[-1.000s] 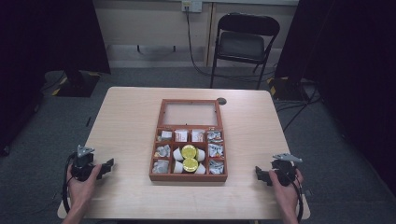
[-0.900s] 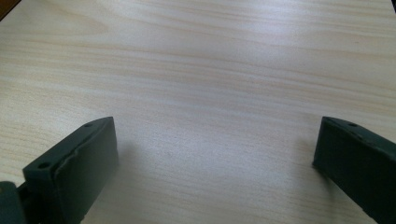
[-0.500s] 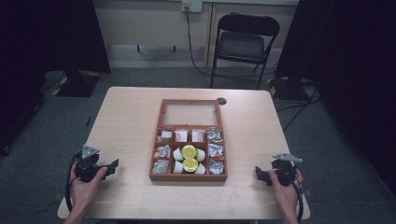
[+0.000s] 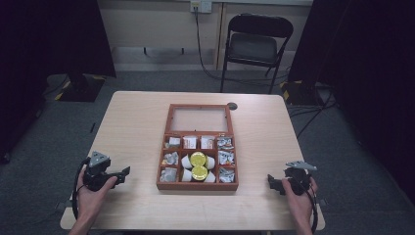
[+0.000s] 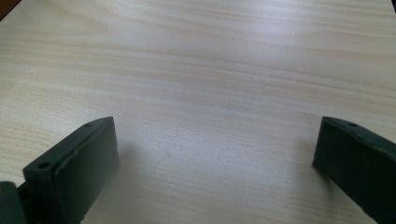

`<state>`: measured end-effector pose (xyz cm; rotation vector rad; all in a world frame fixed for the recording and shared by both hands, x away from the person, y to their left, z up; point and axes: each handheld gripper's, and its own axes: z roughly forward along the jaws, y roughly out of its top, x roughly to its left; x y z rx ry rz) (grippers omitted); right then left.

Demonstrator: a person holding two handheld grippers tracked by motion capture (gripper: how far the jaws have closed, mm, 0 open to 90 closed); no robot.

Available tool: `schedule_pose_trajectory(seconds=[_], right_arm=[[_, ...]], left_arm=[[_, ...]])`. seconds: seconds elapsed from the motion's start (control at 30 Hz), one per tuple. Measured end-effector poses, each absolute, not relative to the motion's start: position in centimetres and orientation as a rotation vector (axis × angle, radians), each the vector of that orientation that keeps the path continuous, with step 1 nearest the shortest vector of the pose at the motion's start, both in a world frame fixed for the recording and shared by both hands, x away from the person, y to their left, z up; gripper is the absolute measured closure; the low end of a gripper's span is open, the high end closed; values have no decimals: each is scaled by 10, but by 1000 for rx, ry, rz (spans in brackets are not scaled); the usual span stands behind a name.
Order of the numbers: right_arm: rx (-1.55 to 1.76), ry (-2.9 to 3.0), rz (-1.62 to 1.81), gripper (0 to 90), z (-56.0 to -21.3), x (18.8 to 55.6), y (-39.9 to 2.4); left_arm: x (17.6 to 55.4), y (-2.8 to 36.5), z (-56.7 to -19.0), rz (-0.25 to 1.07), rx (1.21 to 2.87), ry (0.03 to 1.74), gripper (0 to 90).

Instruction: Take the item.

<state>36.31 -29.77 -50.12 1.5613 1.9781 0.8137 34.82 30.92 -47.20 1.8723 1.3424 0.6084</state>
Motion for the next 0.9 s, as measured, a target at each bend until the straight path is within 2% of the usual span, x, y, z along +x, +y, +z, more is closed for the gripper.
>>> schedule_pose_trajectory(seconds=[0.33,0.9], right_arm=[[1562,1978,813,0,-501,363,-298],[1562,1978,814,0,-501,363,-298]], left_arm=[[350,304,-460,566,1825,1314,204],[344,289,-442,489,1846,1210,208]])
